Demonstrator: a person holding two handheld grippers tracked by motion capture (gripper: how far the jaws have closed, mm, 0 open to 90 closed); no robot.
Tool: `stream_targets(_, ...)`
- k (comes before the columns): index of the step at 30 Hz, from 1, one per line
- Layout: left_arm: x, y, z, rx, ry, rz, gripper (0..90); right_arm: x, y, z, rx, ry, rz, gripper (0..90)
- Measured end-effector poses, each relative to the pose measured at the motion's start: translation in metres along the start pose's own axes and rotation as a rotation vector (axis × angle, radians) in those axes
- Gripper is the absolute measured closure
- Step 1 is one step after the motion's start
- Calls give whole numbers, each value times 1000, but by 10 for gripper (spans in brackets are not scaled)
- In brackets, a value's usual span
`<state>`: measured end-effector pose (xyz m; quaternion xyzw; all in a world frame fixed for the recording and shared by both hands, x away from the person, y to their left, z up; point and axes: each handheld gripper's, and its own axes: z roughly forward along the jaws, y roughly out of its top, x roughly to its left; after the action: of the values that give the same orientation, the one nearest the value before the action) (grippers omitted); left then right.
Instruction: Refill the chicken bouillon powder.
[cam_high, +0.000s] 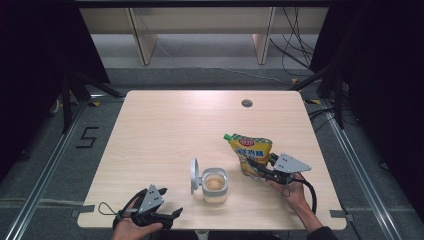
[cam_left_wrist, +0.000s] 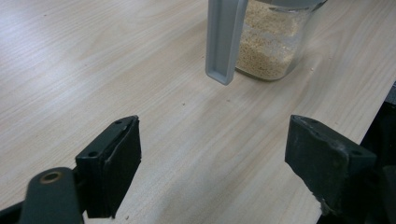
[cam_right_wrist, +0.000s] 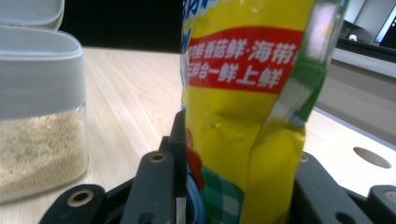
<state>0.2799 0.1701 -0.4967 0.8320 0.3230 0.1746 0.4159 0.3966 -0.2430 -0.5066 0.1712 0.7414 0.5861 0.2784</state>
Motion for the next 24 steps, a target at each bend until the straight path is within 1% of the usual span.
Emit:
stream_targets(1, -1, 0, 1, -12, -4, -16, 179, 0, 0, 0, 0, 0, 4, 686)
stream_targets(3, -1, -1, 0, -9, 0, -16, 179, 0, 0, -1, 3, 3, 5, 685)
stream_targets(4, 0, 0, 0, -7, -3, -14, 179, -1, 0, -1, -2, -9, -17, 684)
stream_targets(5, 0, 0, 0, -8, -3, -15, 179, -1, 1, -2, 15, -6, -21, 683)
stream_targets(6, 0, 0, 0, -2, -5, -14, 179, 1, 1, -2, 19, -18, -3, 682)
stream_targets(8, 0, 0, 0, -3, -5, -14, 179, 2, 2, -5, 38, -17, -9, 680)
stream_targets(9, 0, 0, 0, -1, -5, -13, 179, 3, 3, -6, 41, 3, -1, 679)
stream_targets(10, 0, 0, 0, -7, -6, -16, 179, 4, 3, -7, 47, -5, -6, 677)
stream_targets(11, 0, -1, 0, -14, -2, -8, 179, 5, 3, -9, 60, -37, 1, 676)
stream_targets(12, 0, -1, -1, -10, -1, -17, 179, 4, 4, -10, 53, -29, -10, 673)
stream_targets(13, 0, -1, -1, -10, -2, -17, 179, 6, 3, -11, 62, -29, 14, 670)
stream_targets(14, -1, -1, 0, -22, -3, -30, 179, 4, 3, -12, 53, -43, 5, 667)
stream_targets(15, 1, -1, -1, -6, 0, -9, 179, 3, 3, -14, 76, -26, 0, 664)
stream_targets(16, 2, 0, -2, 3, 0, 12, 179, 3, 1, -14, 63, -18, 12, 661)
stream_targets(17, 3, 0, -2, 4, 0, 29, 179, 3, 1, -16, 66, -44, 10, 660)
stream_targets(18, 2, 0, -1, -9, 1, 11, 179, 2, 1, -17, 80, -30, 7, 659)
stream_targets(19, 1, -1, 0, -10, 2, 1, 179, 3, 1, -16, 69, -40, 9, 659)
stream_targets(20, 1, -1, 0, 1, 11, -6, 179, 3, 1, -16, 64, -45, 7, 659)
stream_targets(21, 1, -1, 0, 2, 9, -5, 179, 4, 2, -16, 69, -44, 8, 659)
stream_targets(22, 0, -1, 0, -8, 5, -15, 179, 4, 2, -16, 70, -45, 10, 657)
stream_targets(23, 2, -1, -1, 2, 6, 1, 179, 4, 2, -16, 72, -46, 22, 653)
stream_targets(24, 3, 0, -1, 3, 6, 28, 179, 3, 2, -17, 83, -41, 28, 650)
